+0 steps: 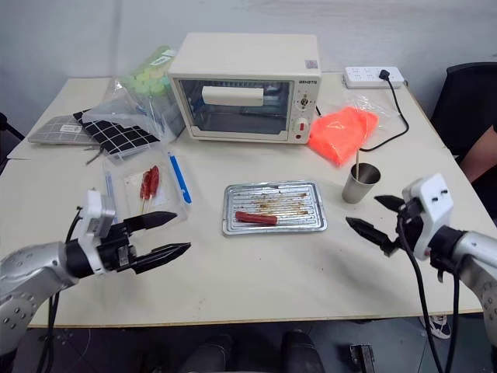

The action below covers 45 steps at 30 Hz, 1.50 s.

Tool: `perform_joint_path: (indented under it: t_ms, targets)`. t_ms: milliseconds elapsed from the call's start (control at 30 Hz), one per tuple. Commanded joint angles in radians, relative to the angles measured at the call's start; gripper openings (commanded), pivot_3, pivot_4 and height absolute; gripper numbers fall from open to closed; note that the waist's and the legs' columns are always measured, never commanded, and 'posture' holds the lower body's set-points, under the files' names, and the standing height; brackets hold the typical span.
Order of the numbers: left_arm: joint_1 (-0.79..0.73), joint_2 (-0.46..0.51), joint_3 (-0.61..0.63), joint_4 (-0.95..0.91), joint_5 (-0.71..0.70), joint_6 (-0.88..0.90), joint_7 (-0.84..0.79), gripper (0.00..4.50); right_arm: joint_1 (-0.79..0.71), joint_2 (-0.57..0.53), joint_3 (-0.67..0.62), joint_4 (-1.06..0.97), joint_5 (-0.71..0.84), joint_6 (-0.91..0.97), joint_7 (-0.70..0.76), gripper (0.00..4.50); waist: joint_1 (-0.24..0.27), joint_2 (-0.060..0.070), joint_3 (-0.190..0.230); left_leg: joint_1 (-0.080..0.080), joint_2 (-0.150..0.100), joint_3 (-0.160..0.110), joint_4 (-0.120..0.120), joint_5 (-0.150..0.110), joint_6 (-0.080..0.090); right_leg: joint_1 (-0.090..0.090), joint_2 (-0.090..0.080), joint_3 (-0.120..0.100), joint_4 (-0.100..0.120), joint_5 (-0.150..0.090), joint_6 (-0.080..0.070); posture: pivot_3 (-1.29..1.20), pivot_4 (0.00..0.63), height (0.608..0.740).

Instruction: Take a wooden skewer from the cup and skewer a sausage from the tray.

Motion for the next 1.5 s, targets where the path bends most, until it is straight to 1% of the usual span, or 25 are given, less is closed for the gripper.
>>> perform_joint_path:
  t_ms: [33,100,167,233,333,433,533,700,733,767,900,1033,1133,1200,1367,1500]
  targets:
    - [-0.156,0.006,-0.082,0.060,-0.024,0.015,-0.064,4.46,-0.157,0.018,0.027,0.074,0.009,0.005,-0.076,4.50,-0.001,0.000,0.000,0.000,0.000,0.000,0.000,0.000,0.000,0.000,0.000,0.000,0.000,0.000,0.000,0.00,0.150,0.740]
    - [-0.239,-0.006,-0.124,0.107,-0.015,0.017,-0.092,4.46,-0.252,0.034,0.077,0.145,-0.023,-0.006,-0.105,4.50,-0.002,0.000,0.000,0.000,0.000,0.000,0.000,0.000,0.000,0.000,0.000,0.000,0.000,0.000,0.000,0.00,0.150,0.740]
    - [-0.314,-0.018,-0.178,0.142,0.011,0.010,-0.123,4.46,-0.332,0.045,0.152,0.234,-0.090,-0.042,-0.122,4.50,-0.006,0.000,0.000,0.000,0.000,0.000,0.000,0.000,0.000,-0.001,0.001,0.000,0.000,0.000,0.000,0.00,0.150,0.740]
    - [-0.355,-0.028,-0.211,0.158,0.026,0.005,-0.139,4.46,-0.375,0.053,0.202,0.293,-0.138,-0.076,-0.125,4.50,-0.010,0.000,0.000,-0.001,0.000,0.000,0.000,0.000,0.000,-0.001,0.001,0.000,0.000,0.000,0.000,0.00,0.150,0.740]
    - [-0.423,-0.074,-0.265,0.174,0.053,-0.010,-0.146,4.46,-0.475,0.107,0.281,0.447,-0.219,-0.141,-0.150,4.50,-0.022,0.000,0.000,-0.002,0.000,0.001,-0.001,0.000,0.000,-0.003,0.000,0.000,0.005,0.000,0.000,0.00,0.150,0.740]
    - [-0.446,-0.104,-0.284,0.180,0.073,-0.015,-0.137,4.46,-0.525,0.144,0.306,0.547,-0.268,-0.175,-0.176,4.50,-0.028,0.000,0.000,-0.003,-0.001,0.001,0.001,0.000,0.000,-0.003,0.000,-0.001,0.006,0.000,0.000,0.00,0.150,0.740]
    - [-0.446,-0.115,-0.286,0.177,0.088,-0.019,-0.131,4.50,-0.541,0.172,0.297,0.588,-0.272,-0.201,-0.169,3.97,-0.029,0.000,0.000,-0.003,0.000,0.001,0.000,0.000,0.000,-0.004,0.000,-0.001,0.006,0.000,0.000,0.00,0.150,0.740]
    - [-0.439,-0.125,-0.278,0.164,0.095,-0.013,-0.123,4.50,-0.547,0.190,0.290,0.622,-0.290,-0.224,-0.174,2.57,-0.028,0.000,0.000,-0.003,0.000,0.001,0.001,0.000,0.000,-0.004,0.000,-0.001,0.007,0.000,0.000,0.00,0.150,0.740]
    - [-0.438,-0.126,-0.277,0.162,0.095,-0.012,-0.121,4.50,-0.547,0.193,0.286,0.623,-0.290,-0.225,-0.174,2.45,-0.028,0.000,0.000,-0.003,0.000,0.001,0.001,0.000,0.000,-0.004,0.000,-0.001,0.007,0.000,0.000,0.00,0.150,0.740]
    - [-0.438,-0.127,-0.277,0.162,0.096,-0.011,-0.120,4.50,-0.547,0.196,0.283,0.624,-0.288,-0.225,-0.175,2.08,-0.028,0.000,0.000,-0.003,0.000,0.001,0.002,0.000,0.000,-0.004,0.000,-0.001,0.007,0.000,0.000,0.00,0.150,0.740]
    - [-0.442,-0.131,-0.280,0.164,0.100,-0.013,-0.117,4.50,-0.546,0.209,0.281,0.617,-0.287,-0.224,-0.176,1.07,-0.028,0.000,0.000,-0.003,0.000,0.001,0.002,0.000,0.000,-0.004,0.000,0.000,0.007,0.000,0.000,0.00,0.150,0.740]
    - [-0.449,-0.134,-0.284,0.169,0.106,-0.015,-0.119,4.50,-0.544,0.219,0.276,0.608,-0.283,-0.221,-0.180,1.07,-0.028,0.000,0.000,-0.003,0.000,0.001,0.002,0.000,0.000,-0.004,0.000,0.000,0.008,0.000,0.000,0.00,0.150,0.740]
    - [-0.455,-0.138,-0.288,0.176,0.114,-0.020,-0.123,4.50,-0.537,0.230,0.266,0.595,-0.276,-0.218,-0.189,0.55,-0.028,0.000,0.000,-0.003,0.000,0.001,0.002,0.000,0.000,-0.004,0.000,0.000,0.008,0.000,0.000,0.00,0.150,0.740]
    - [-0.458,-0.141,-0.289,0.180,0.118,-0.021,-0.124,4.50,-0.534,0.233,0.265,0.586,-0.278,-0.215,-0.191,0.02,-0.028,0.000,0.000,-0.003,0.000,0.001,0.003,0.000,0.000,-0.004,0.000,0.000,0.008,0.000,0.000,0.00,0.150,0.740]
    - [-0.462,-0.153,-0.292,0.184,0.131,-0.023,-0.129,4.50,-0.540,0.223,0.266,0.553,-0.289,-0.203,-0.204,0.02,-0.028,0.000,0.000,-0.003,0.000,0.001,0.003,0.000,0.000,-0.004,0.000,0.000,0.008,0.000,0.000,0.00,0.150,0.740]
    - [-0.458,-0.170,-0.284,0.184,0.153,-0.040,-0.111,4.50,-0.634,0.156,0.237,0.452,-0.266,-0.128,-0.214,0.02,-0.028,0.001,0.001,-0.003,0.000,0.001,0.003,0.000,0.000,-0.004,0.000,0.000,0.008,0.000,0.000,0.00,0.150,0.740]
